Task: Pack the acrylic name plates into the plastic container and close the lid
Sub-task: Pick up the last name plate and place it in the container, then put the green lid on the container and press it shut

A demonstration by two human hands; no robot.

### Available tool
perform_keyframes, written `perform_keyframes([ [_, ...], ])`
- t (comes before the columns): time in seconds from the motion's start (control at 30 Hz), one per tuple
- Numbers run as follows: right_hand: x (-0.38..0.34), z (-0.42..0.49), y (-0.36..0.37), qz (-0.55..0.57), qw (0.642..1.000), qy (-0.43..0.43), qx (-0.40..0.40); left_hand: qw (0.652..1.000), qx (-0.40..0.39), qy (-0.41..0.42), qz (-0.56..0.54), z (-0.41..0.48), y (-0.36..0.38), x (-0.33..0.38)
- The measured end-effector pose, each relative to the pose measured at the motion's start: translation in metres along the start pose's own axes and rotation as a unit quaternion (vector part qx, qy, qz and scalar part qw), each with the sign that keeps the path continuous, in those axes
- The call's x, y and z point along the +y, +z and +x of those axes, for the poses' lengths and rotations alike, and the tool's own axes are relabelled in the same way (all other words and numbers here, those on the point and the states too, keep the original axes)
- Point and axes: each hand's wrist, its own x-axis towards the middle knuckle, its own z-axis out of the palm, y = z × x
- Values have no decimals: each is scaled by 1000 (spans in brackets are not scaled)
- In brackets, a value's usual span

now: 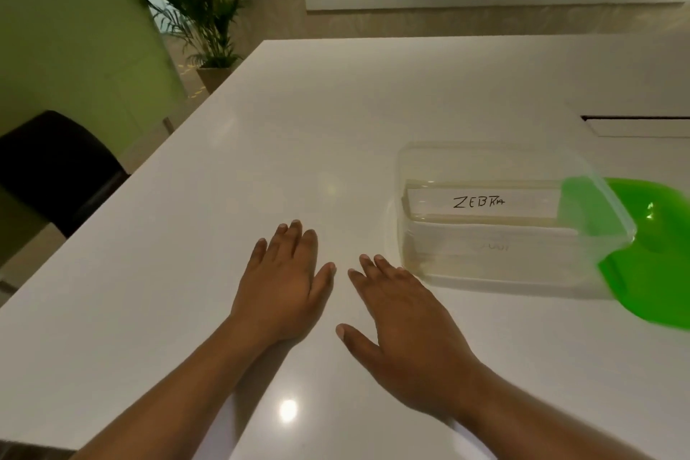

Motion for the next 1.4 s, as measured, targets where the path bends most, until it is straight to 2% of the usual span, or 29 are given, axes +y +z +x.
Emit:
perform_keyframes([
  [0.23, -8, -2, -11, 47, 998, 28, 23, 999, -21, 21, -19, -1, -5, 2],
  [0.3, -14, -4, -21, 91, 993, 6, 81, 999, -13, 22, -24, -4, -8, 4],
  [0.37, -20, -7, -34, 99, 978, -49, 176, 999, -8, 39, -30, -10, -11, 4],
  [0.5, -24, -18, -68, 111, 921, -85, 363, 993, -15, 91, -69, -14, -14, 6],
  [0.6, -11, -34, -101, 113, 875, 15, 470, 988, -14, 123, -88, 3, -15, 11],
  [0.67, 8, -46, -123, 130, 823, 81, 547, 987, -17, 131, -92, 18, -13, 19],
  [0.73, 36, -62, -141, 121, 791, 140, 584, 987, -15, 125, -98, 29, -10, 27],
  [0.8, 67, -75, -152, 79, 805, 213, 549, 990, -10, 113, -84, 33, -6, 32],
  [0.9, 108, -95, -153, 28, 840, 310, 444, 992, -5, 87, -90, 32, 0, 44],
  [1.07, 141, -111, -134, -55, 886, 386, 252, 995, 10, 65, -80, 24, 9, 49],
  [1.2, 156, -119, -121, -66, 898, 385, 204, 995, 16, 59, -80, 22, 11, 48],
  [1.4, 170, -118, -117, -104, 906, 371, 174, 995, 16, 50, -89, 22, 12, 49],
])
